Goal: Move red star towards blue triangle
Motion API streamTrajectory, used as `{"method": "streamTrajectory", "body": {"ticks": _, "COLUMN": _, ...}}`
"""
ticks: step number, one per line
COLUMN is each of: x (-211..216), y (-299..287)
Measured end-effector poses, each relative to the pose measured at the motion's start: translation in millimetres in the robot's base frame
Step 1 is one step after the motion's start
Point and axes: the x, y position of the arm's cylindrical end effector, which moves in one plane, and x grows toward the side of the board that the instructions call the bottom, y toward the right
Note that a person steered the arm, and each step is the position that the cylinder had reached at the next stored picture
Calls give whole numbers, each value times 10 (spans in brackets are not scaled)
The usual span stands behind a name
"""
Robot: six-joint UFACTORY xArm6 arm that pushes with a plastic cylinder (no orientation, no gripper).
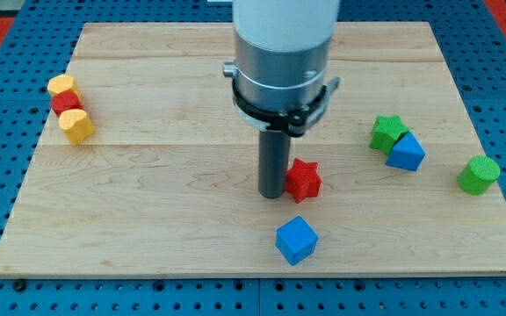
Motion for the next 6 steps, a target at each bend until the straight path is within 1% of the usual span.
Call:
{"method": "streamTrajectory", "body": {"ticks": 2, "x": -24, "y": -791}}
{"method": "streamTrajectory", "body": {"ticks": 3, "x": -11, "y": 155}}
{"method": "streamTrajectory", "body": {"ticks": 4, "x": -8, "y": 958}}
{"method": "streamTrajectory", "body": {"ticks": 5, "x": 40, "y": 874}}
{"method": "streamTrajectory", "body": {"ticks": 6, "x": 234, "y": 1396}}
